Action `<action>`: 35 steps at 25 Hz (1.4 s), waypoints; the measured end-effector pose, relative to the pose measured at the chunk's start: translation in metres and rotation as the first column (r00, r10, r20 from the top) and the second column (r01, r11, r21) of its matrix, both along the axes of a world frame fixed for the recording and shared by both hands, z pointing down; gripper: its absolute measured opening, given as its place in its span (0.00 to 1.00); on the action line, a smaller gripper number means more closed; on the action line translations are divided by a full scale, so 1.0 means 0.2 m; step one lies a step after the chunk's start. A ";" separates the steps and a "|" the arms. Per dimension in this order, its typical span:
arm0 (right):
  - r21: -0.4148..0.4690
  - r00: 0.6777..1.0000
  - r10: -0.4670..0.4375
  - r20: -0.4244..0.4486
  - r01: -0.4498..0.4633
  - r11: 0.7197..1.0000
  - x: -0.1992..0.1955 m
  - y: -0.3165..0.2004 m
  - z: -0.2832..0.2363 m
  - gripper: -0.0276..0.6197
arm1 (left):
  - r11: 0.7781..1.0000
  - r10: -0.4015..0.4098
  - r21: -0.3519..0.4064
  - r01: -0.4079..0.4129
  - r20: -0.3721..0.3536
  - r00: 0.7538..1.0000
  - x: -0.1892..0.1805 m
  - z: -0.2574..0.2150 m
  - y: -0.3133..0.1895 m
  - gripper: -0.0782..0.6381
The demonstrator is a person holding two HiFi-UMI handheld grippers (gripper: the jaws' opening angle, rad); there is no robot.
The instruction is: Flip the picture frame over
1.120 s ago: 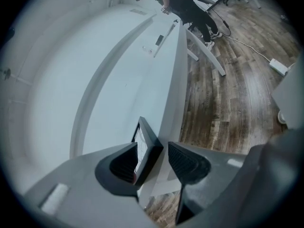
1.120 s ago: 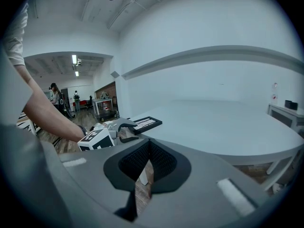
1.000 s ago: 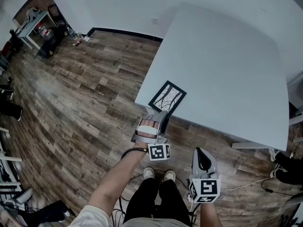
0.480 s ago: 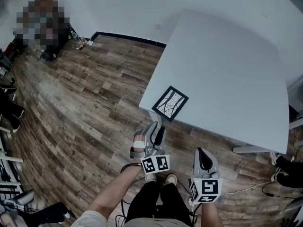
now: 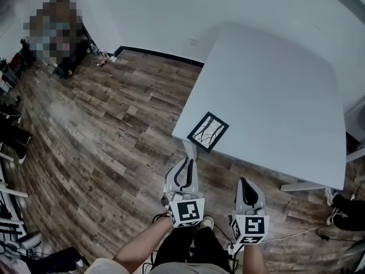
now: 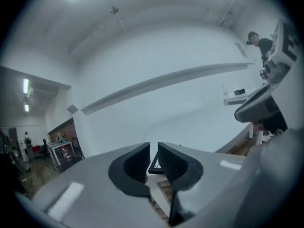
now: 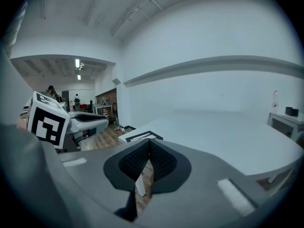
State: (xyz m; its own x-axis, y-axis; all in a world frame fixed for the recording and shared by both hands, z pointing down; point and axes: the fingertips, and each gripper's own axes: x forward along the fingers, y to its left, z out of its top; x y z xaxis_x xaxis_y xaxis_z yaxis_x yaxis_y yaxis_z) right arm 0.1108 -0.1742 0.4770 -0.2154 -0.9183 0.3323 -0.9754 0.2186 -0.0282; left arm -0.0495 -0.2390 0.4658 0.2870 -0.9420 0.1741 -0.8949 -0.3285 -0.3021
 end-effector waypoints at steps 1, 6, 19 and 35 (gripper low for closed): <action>0.006 1.000 -0.001 -0.001 0.001 1.000 0.00 -0.01 -0.02 0.08 | 1.000 -0.003 0.005 0.003 -0.016 1.000 0.00 -0.03 0.01 0.19; 0.038 1.000 -0.006 -0.003 0.006 0.999 -0.02 -0.01 -0.11 0.08 | 1.000 -0.010 0.011 0.011 -0.071 0.997 -0.02 -0.14 0.10 0.18; 0.135 1.000 -0.010 0.001 0.010 0.991 -0.04 0.02 -0.33 0.08 | 1.000 0.002 0.013 0.001 -0.232 0.973 -0.10 -0.44 0.23 0.12; 0.189 1.000 0.003 -0.022 0.002 0.982 -0.04 0.05 -0.45 0.08 | 1.000 0.007 -0.028 -0.014 -0.244 0.970 -0.16 -0.41 0.26 0.12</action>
